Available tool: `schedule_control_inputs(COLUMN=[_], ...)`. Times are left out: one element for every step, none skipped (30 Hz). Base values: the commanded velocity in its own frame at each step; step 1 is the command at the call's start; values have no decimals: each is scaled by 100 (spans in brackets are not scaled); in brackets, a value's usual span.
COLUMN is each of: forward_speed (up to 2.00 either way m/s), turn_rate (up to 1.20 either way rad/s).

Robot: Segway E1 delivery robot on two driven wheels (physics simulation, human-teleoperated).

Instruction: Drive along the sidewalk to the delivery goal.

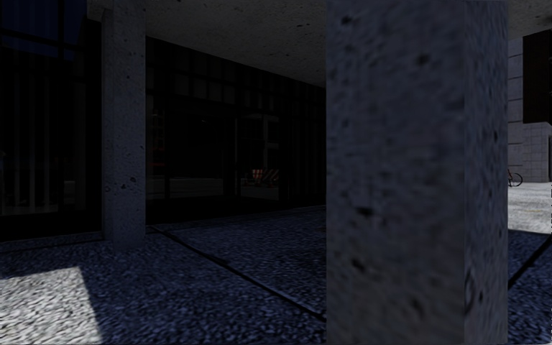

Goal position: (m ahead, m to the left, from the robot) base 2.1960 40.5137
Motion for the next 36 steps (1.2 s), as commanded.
schedule_control_inputs(forward_speed=[0, 0, 0, 0, 0, 0, 0, 0, 0, 0, 0, 0, 0, 0, 0, 0, 0, 0, 0, 0, 0, 0, 0, 0, 0, 0, 0, 0, 0, 0, 0, 0, 0, 0, 0, 0], turn_rate=[34, 34, 34, 34, 34, 34, 34, 34, 34, 34, 32, 32, 28, 25, 24, 24, 24, 24, 24, 24, 24, 24, 24, 24, 24, 24, 24, 24, 24, 24, 24, 24, 24, 24, 24, 24])
